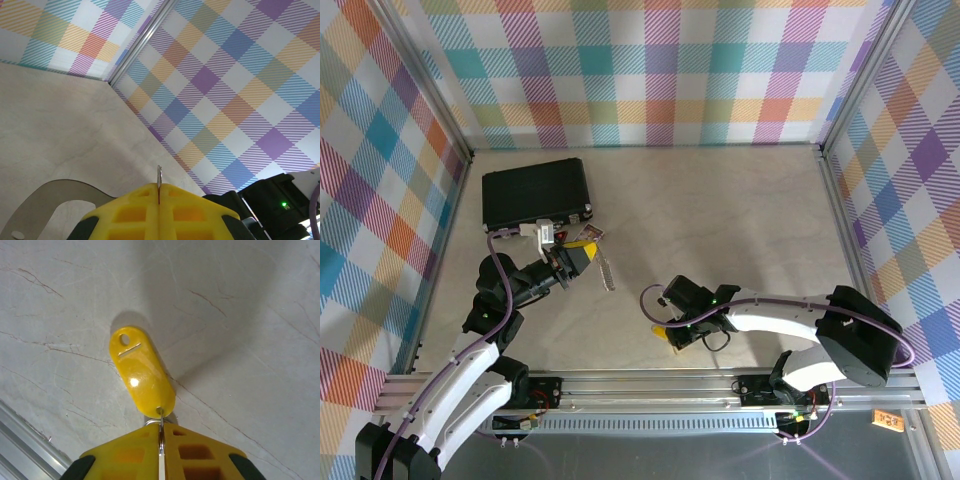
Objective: Put the keys on the keyring
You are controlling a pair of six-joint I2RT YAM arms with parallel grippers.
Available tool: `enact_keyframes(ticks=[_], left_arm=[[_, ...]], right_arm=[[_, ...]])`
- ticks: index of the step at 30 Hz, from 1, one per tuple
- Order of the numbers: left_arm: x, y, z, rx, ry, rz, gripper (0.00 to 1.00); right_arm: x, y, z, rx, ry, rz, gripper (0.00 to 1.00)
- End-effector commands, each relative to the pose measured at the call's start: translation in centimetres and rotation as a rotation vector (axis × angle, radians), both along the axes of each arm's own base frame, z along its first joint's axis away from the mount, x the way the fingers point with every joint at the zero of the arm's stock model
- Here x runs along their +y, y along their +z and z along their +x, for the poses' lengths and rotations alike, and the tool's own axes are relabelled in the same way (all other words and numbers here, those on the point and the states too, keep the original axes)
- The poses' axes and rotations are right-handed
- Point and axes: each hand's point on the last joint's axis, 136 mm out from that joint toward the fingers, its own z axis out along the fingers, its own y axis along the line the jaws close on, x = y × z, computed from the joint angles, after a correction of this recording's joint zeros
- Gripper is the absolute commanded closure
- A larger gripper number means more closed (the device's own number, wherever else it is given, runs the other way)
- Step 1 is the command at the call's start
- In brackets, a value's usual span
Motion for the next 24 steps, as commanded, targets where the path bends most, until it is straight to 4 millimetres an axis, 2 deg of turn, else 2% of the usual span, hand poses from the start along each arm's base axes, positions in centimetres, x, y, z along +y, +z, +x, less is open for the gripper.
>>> enact_keyframes(ticks=[1, 6, 12, 17, 24], left_arm=[[0.3, 1.0, -0.2, -0.049, 0.000, -0.017, 1.00], [0.3, 1.1, -0.2, -0.049, 0.002, -0.015, 1.00], [0.4, 1.3, -0.3, -0.047, 0.005, -0.010, 1.00], [0.5, 1.4, -0.3, -0.044, 0.010, 0.004, 1.00], [0.5, 2.1, -0.4, -0.039, 0.013, 0.036, 1.00]], right_arm=[[-0.2, -0.2, 0.3, -0.014, 0.017, -0.008, 0.94], [0.0, 0.5, 0.3, -0.036, 0.044, 0.010, 0.99], [0.4, 2.9, 0.5, -0.122, 0.107, 0.085, 1.00], [1.1, 5.9, 0.4, -0.218, 0.184, 0.172, 1.00], [2.1, 11.6, 0.3, -0.416, 0.294, 0.348, 1.00]])
